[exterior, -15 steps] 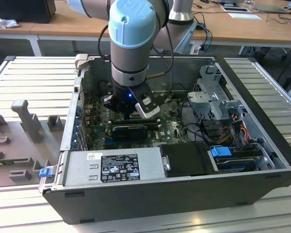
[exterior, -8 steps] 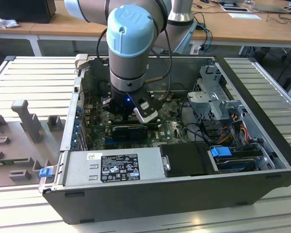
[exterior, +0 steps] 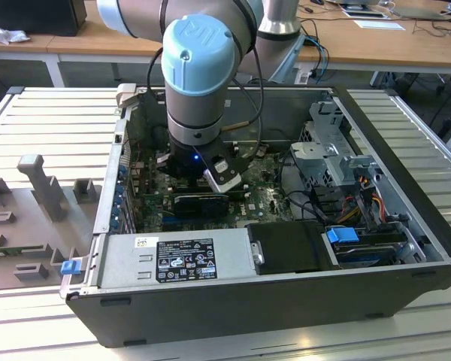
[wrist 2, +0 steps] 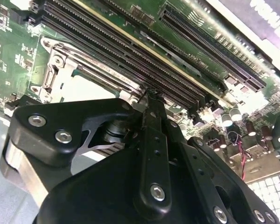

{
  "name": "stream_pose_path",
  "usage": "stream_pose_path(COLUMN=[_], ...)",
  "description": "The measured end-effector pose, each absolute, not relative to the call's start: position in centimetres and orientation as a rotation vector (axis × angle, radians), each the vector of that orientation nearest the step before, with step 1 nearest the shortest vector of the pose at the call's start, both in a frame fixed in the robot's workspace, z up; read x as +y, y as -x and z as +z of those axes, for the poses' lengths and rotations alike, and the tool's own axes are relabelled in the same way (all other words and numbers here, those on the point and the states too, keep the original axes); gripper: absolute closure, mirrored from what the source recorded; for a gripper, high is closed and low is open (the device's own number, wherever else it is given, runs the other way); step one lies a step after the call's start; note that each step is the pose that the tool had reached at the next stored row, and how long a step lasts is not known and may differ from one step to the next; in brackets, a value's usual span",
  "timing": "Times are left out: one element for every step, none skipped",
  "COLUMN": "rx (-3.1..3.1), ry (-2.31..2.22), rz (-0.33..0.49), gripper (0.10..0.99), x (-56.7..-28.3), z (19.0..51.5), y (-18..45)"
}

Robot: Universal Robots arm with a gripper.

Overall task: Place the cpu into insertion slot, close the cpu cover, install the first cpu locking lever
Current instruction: 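Install the first cpu locking lever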

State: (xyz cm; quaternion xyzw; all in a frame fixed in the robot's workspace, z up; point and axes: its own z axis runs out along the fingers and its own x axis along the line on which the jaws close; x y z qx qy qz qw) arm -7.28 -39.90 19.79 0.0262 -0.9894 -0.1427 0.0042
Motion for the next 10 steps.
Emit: stream_pose_path(rx=[-3.100,-3.100,-3.099,-3.099,-3.099,-3.098,-3.098,-3.098,-3.098,-3.098], ry=[-0.082,-0.082,-0.082,-0.082,-0.082,-0.082,-0.082,-0.082,-0.082,-0.082], rz=[-0.450,-0.453,-0.455,-0.456,-0.458,-0.461,-0.463,-0.465,-0.464,-0.464], gripper=[0.980,0.980,0.980,0.980,0.980,0.980,0.980,0.980,0.980,0.980], x=[-39.9,-39.9,-39.9,-39.9,-39.9,-39.9,-39.8,-39.8,-39.8,-39.8], z=[19.7,19.6,19.5,19.4,19.4,19.4,19.4,19.8,20.1,20.5], y=[7.3,7.3,7.3,7.4,7.5,7.5,7.6,7.6,7.6,7.6])
